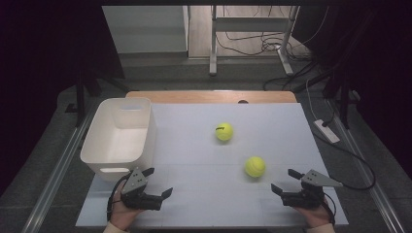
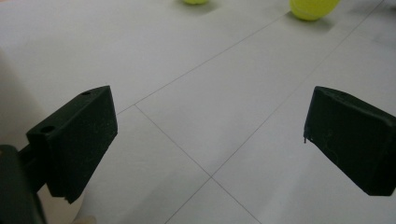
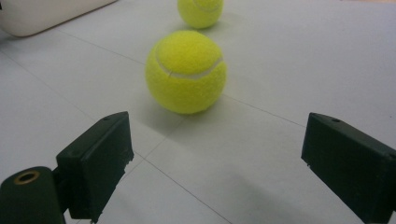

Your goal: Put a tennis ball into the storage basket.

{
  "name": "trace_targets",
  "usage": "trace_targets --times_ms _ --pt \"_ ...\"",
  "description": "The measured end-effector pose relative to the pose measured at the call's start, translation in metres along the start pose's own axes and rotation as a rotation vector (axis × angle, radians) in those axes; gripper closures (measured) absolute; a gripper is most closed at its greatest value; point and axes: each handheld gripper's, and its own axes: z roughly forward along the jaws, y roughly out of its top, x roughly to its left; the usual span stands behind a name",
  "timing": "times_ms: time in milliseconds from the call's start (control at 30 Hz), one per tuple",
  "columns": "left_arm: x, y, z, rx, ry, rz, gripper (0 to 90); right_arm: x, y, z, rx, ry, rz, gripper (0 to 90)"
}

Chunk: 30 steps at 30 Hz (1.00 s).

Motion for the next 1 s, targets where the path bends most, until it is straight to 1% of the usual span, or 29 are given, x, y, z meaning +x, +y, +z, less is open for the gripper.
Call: trace_targets --times_ms 600,700,833,1000 --pt "-0.0004 0.0024 0.0 -0.006 0.001 0.007 3.3 0.0007 -0.0011 -0.0011 0.002 0.0 0.009 8.4" --pt "0.0002 0.0027 0.0004 -0.009 0.003 0.0 3.3 0.001 -0.0008 0.0001 0.005 0.001 0.003 8.4" --pt "-0.0015 0.0041 0.0 -0.012 0.005 0.006 3.3 0.0013 -0.0008 0.0001 0.002 0.002 0.004 8.4" --pt "-0.0023 0.0049 -0.001 -0.014 -0.001 -0.001 3.5 0.0011 -0.0007 0.0014 0.007 0.001 0.003 8.4"
